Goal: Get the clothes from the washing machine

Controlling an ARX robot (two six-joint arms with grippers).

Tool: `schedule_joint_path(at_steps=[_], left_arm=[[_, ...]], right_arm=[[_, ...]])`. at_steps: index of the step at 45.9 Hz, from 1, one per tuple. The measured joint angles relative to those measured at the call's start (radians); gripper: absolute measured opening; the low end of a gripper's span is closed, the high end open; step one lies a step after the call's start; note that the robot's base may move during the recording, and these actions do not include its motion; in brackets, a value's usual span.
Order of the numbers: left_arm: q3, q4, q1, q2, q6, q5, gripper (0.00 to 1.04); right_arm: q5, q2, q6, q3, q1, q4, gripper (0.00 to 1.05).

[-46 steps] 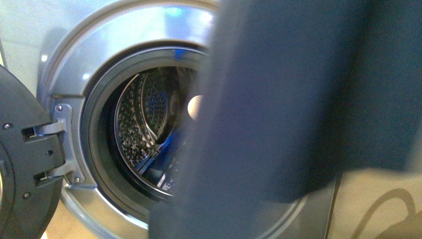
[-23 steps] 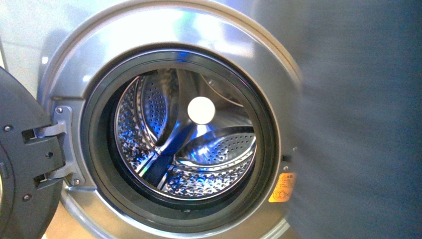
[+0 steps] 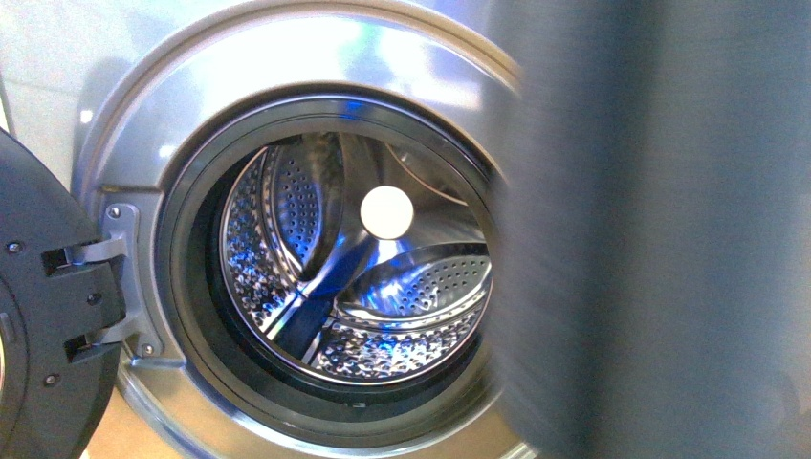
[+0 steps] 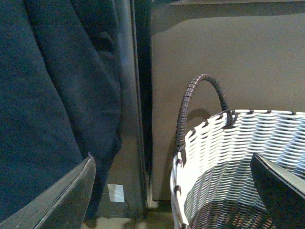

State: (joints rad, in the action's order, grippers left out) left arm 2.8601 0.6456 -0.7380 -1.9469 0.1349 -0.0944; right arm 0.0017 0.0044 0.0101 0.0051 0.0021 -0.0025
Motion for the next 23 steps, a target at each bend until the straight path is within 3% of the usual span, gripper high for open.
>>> schedule_joint_path(at_steps=[1, 3, 6, 12, 17, 23], left_arm=[[0.008, 0.000, 0.000, 0.000, 0.000, 0.000, 0.05], [0.011, 0.000, 0.000, 0.000, 0.000, 0.005, 0.05], [0.014, 0.000, 0.000, 0.000, 0.000, 0.006, 0.05], [0.014, 0.000, 0.000, -0.002, 0.000, 0.008, 0.05], [0.021, 0.000, 0.000, -0.002, 0.000, 0.012, 0.05], [0.022, 0.000, 0.000, -0.002, 0.000, 0.013, 0.05]], right_arm=[[-0.031, 0.005, -0.014, -0.002, -0.010, 0.013, 0.97], [-0.189, 0.040, -0.064, -0.003, -0.069, 0.118, 0.97], [-0.499, 0.109, -0.179, -0.002, -0.188, 0.304, 0.97], [-0.785, 0.209, -0.323, 0.013, -0.314, 0.501, 0.97], [-0.815, 0.319, -0.392, 0.079, -0.304, 0.601, 0.97], [-0.755, 0.488, -0.376, 0.198, -0.154, 0.670, 0.97]])
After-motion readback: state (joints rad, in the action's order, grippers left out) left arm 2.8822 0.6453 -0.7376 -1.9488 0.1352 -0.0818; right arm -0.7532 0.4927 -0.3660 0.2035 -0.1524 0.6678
